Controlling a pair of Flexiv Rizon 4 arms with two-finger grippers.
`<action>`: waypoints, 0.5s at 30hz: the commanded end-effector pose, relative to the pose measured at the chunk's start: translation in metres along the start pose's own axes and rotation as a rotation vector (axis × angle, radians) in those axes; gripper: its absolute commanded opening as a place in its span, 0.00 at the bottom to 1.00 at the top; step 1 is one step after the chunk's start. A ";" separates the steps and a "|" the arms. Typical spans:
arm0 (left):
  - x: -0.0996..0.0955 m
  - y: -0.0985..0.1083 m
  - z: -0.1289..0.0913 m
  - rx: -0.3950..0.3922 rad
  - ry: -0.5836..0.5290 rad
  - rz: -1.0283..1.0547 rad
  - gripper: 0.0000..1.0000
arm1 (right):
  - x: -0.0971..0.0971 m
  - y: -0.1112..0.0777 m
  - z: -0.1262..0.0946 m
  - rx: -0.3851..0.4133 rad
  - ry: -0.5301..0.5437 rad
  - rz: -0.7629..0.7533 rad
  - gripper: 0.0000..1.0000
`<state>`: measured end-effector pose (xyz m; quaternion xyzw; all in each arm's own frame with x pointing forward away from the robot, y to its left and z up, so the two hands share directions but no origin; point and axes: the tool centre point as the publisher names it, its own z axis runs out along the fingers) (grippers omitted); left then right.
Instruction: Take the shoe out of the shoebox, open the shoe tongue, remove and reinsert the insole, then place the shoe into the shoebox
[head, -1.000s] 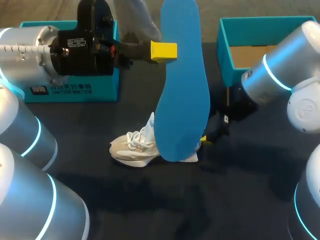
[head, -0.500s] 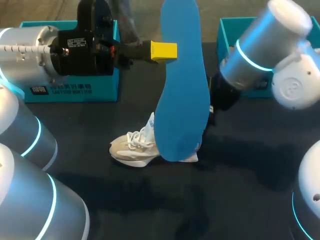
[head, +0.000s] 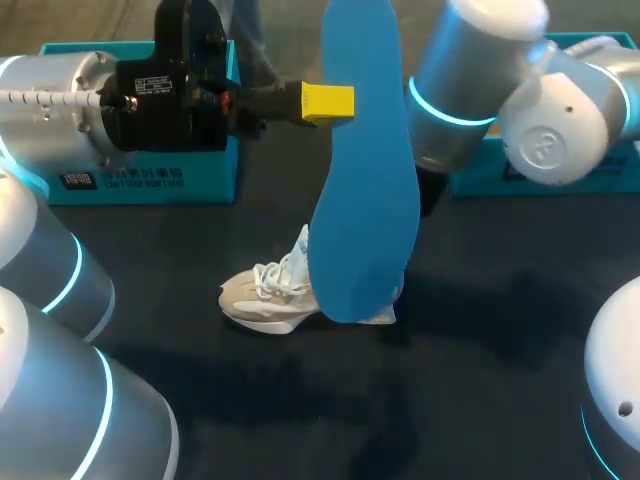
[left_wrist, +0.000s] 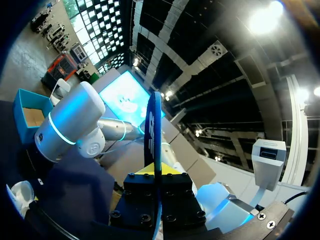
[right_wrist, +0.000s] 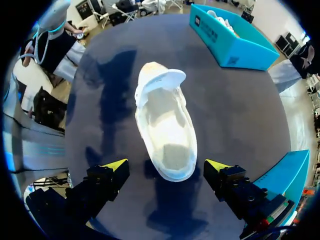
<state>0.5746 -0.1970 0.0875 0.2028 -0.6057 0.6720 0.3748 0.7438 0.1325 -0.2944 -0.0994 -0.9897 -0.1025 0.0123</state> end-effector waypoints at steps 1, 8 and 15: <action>0.002 0.004 0.003 0.010 -0.004 0.000 0.00 | -0.003 0.006 0.006 0.092 -0.015 -0.028 1.00; 0.002 0.004 0.003 0.010 -0.004 0.000 0.00 | -0.006 0.004 0.006 0.114 -0.014 -0.052 1.00; 0.002 0.004 0.003 0.010 -0.004 0.000 0.00 | -0.007 0.003 0.006 0.107 -0.012 -0.061 1.00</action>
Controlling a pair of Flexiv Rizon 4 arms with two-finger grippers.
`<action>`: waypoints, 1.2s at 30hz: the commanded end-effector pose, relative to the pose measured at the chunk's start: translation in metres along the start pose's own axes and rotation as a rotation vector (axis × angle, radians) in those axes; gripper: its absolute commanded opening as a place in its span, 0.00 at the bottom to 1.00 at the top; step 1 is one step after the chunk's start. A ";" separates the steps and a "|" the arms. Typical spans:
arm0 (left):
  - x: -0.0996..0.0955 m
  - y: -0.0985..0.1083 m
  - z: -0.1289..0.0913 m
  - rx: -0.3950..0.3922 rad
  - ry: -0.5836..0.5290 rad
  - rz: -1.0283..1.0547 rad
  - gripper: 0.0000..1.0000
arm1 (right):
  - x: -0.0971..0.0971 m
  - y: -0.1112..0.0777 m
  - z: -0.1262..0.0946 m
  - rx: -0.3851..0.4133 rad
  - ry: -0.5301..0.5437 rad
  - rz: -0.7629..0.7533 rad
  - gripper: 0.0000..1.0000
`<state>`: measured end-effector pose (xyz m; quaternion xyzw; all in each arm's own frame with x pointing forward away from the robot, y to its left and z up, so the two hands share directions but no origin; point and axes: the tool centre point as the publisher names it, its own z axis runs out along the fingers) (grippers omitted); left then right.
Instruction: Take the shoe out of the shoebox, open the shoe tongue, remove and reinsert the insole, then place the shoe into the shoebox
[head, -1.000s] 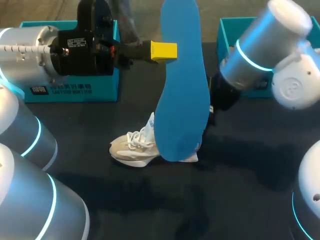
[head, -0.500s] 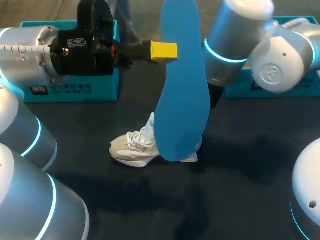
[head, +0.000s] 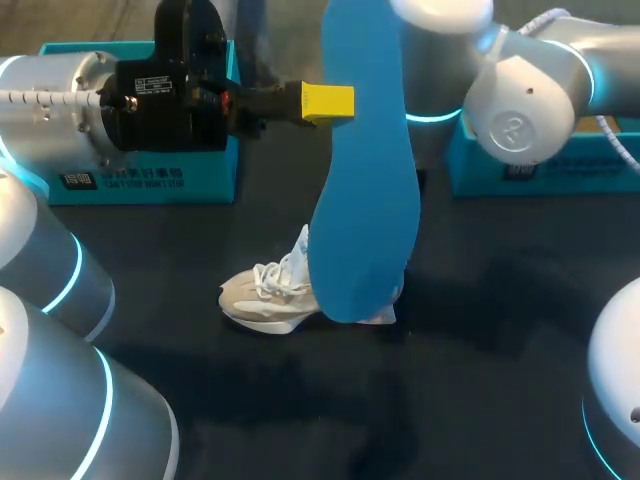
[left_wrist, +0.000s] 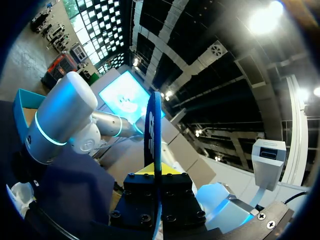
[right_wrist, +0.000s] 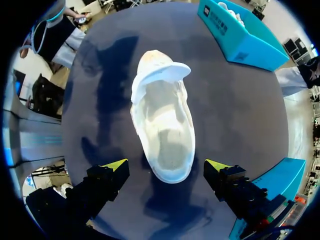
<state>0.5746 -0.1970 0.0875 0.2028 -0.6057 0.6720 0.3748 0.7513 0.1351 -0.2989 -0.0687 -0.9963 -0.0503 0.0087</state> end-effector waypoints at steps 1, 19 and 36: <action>0.002 0.004 0.003 0.010 -0.004 0.000 0.00 | 0.000 0.000 0.001 0.003 0.000 0.001 1.00; 0.002 0.004 0.003 0.010 -0.004 0.000 0.00 | -0.003 0.003 0.002 0.002 0.000 0.002 1.00; 0.002 0.004 0.003 0.010 -0.004 0.000 0.00 | -0.040 0.045 0.042 -0.009 0.036 -0.053 1.00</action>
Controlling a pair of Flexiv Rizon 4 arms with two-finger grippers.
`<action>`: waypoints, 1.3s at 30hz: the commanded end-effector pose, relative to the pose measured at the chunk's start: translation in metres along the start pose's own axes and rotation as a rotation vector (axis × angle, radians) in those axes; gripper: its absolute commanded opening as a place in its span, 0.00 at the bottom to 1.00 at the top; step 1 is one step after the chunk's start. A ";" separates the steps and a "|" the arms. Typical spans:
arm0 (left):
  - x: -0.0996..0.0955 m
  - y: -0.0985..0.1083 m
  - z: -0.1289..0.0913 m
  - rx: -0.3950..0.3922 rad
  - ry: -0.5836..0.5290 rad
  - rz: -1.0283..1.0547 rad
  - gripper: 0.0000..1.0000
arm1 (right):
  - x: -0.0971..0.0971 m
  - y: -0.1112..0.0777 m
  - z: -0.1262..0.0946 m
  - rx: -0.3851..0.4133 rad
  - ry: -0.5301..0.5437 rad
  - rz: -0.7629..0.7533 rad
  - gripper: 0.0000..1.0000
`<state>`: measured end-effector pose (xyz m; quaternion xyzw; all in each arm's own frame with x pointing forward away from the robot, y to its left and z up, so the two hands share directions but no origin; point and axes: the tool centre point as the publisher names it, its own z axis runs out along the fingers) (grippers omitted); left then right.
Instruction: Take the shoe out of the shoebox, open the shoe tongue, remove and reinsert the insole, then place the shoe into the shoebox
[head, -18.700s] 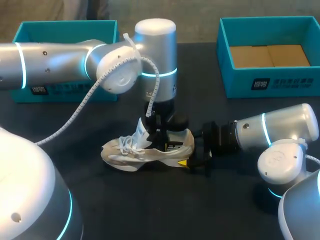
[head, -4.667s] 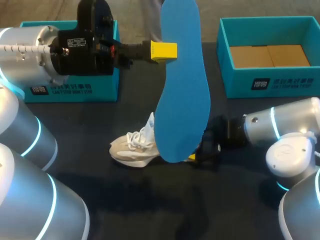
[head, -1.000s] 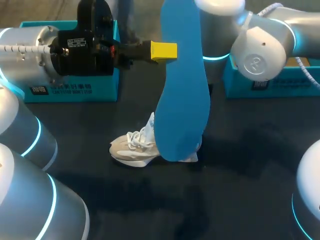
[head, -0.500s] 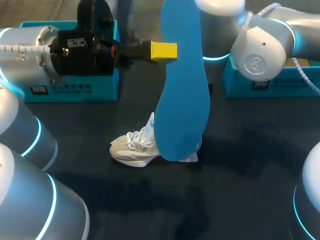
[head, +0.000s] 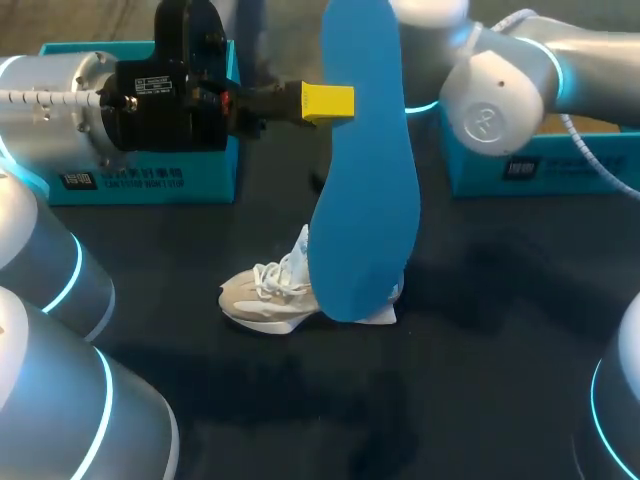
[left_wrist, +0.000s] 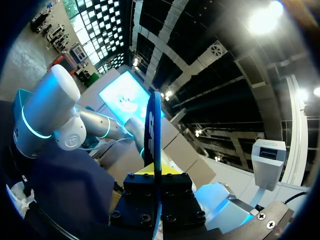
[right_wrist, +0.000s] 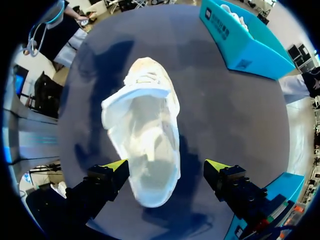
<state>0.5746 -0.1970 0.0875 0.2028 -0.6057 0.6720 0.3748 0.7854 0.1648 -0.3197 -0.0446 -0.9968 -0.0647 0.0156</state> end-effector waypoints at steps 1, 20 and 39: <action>0.002 0.004 0.003 0.010 -0.004 0.000 0.00 | -0.011 0.012 0.022 0.019 0.019 -0.005 1.00; 0.002 0.004 0.003 0.010 -0.004 0.000 0.00 | -0.012 0.001 0.044 -0.017 0.019 0.019 1.00; 0.002 0.004 0.003 0.010 -0.004 0.000 0.00 | -0.007 -0.015 0.045 0.032 0.034 0.038 1.00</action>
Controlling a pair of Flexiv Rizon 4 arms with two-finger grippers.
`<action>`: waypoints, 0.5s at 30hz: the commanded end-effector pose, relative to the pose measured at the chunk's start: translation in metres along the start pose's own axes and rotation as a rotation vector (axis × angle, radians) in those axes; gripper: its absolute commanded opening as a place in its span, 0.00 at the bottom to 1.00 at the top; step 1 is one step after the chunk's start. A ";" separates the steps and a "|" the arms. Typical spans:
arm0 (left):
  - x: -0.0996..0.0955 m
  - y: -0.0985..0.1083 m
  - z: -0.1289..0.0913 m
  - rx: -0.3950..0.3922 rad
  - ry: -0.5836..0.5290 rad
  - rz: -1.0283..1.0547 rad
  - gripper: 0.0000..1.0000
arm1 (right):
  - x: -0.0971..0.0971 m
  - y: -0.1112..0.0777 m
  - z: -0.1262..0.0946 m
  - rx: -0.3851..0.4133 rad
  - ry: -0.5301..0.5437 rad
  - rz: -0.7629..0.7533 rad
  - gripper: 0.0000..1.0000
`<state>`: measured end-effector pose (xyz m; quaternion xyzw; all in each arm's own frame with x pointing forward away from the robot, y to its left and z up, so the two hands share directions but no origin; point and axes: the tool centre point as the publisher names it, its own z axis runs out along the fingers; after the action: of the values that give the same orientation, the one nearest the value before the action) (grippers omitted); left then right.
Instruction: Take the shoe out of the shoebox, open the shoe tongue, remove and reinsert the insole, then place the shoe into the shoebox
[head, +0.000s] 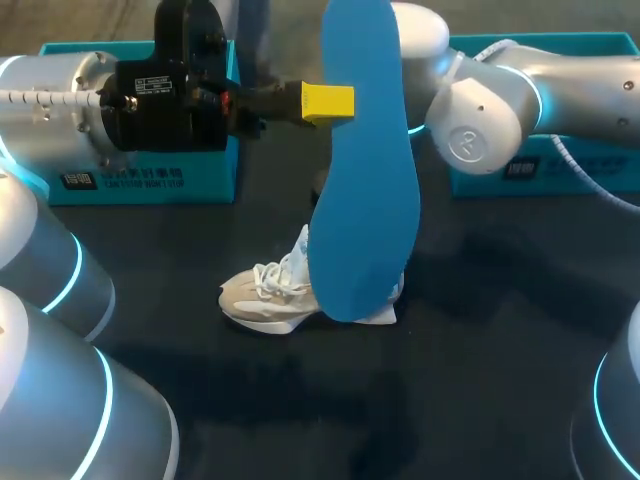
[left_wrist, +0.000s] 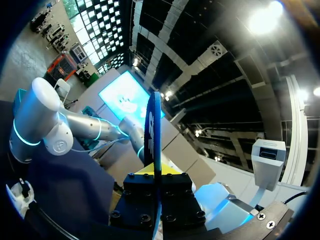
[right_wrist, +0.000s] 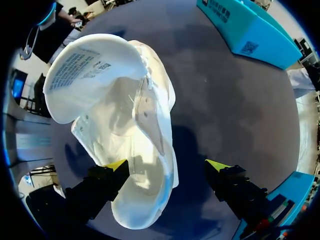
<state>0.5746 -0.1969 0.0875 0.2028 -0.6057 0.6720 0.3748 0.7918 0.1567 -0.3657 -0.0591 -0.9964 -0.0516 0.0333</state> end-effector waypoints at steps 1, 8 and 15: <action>0.002 0.004 0.003 0.010 -0.004 0.000 0.00 | 0.002 -0.003 0.002 0.008 0.005 0.010 1.00; 0.002 0.004 0.003 0.010 -0.004 0.000 0.00 | 0.005 -0.005 0.002 0.035 0.012 0.028 1.00; 0.002 0.004 0.003 0.010 -0.004 0.000 0.00 | 0.008 -0.001 0.002 0.039 0.012 0.046 1.00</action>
<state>0.5746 -0.1969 0.0874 0.2028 -0.6057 0.6720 0.3748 0.7845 0.1526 -0.3666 -0.0804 -0.9952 -0.0355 0.0429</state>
